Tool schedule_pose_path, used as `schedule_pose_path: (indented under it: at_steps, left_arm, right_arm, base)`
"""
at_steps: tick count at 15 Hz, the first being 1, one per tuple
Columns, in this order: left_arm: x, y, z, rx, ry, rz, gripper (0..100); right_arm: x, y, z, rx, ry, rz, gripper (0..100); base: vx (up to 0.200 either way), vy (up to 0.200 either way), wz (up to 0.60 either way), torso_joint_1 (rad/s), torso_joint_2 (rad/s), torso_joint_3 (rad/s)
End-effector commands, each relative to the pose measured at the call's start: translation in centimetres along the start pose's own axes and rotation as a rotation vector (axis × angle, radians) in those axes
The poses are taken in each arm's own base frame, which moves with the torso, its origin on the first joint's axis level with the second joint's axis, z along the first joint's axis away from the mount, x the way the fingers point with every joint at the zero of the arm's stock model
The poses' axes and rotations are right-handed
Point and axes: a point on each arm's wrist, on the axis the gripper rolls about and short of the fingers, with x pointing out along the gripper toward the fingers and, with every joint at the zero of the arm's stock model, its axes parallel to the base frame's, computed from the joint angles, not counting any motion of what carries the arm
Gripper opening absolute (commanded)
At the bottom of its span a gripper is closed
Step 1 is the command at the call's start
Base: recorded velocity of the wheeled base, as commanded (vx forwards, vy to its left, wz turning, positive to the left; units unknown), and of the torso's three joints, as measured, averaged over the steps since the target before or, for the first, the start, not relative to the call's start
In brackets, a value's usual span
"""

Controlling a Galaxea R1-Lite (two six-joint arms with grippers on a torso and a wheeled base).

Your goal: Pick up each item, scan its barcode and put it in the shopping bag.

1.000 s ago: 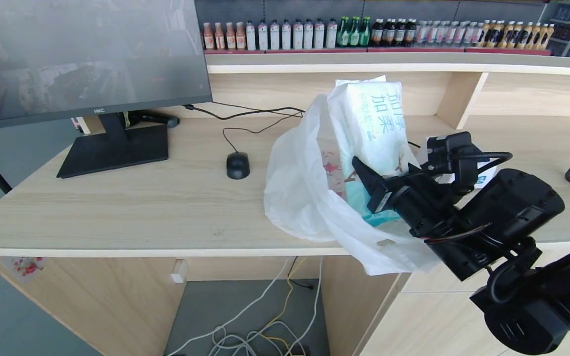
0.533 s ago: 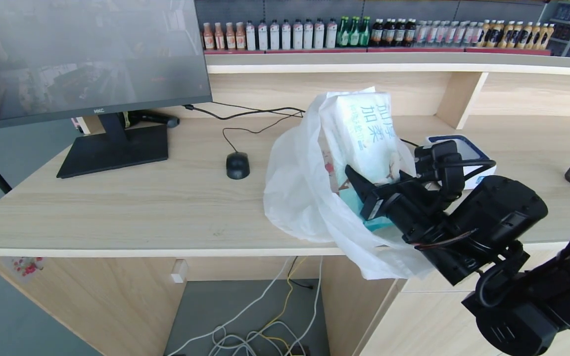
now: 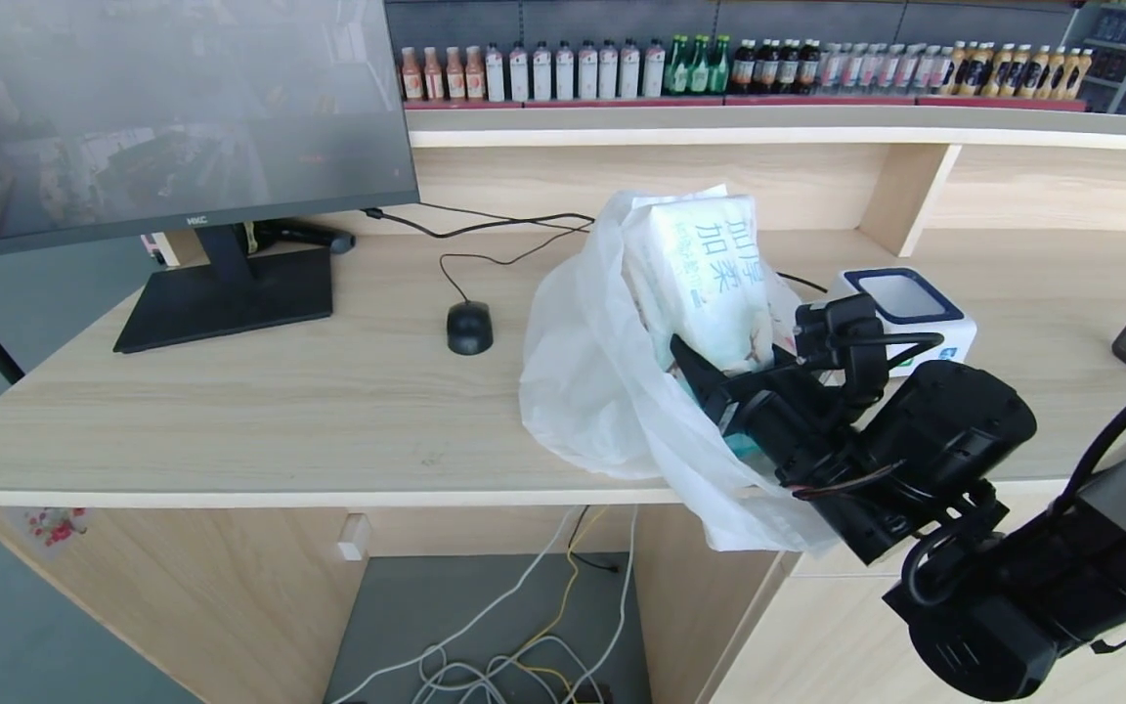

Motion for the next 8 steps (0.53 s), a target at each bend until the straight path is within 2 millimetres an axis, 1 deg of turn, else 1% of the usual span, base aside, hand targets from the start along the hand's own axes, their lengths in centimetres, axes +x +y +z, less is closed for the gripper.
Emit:
schedule_pose_path:
  at_steps: [1, 4, 8]
  left_arm:
    - [0.00, 0.00, 0.00, 0.000, 0.000, 0.000, 100]
    - [0.00, 0.00, 0.00, 0.000, 0.000, 0.000, 100]
    - [0.00, 0.00, 0.00, 0.000, 0.000, 0.000, 100]
  right_arm:
    - [0.25, -0.02, -0.90, -0.005, 0.029, -0.001, 0]
    - [0.74, -0.35, -0.81, 0.020, 0.016, -0.018, 0]
    - [0.58, -0.40, -1.18, 0.026, 0.031, -0.020, 0]
  base:
    - [0.000, 0.000, 0.00, 0.000, 0.00, 0.000]
    - [0.000, 0.000, 0.00, 0.000, 0.00, 0.000]
    - [0.000, 0.000, 0.00, 0.000, 0.00, 0.000]
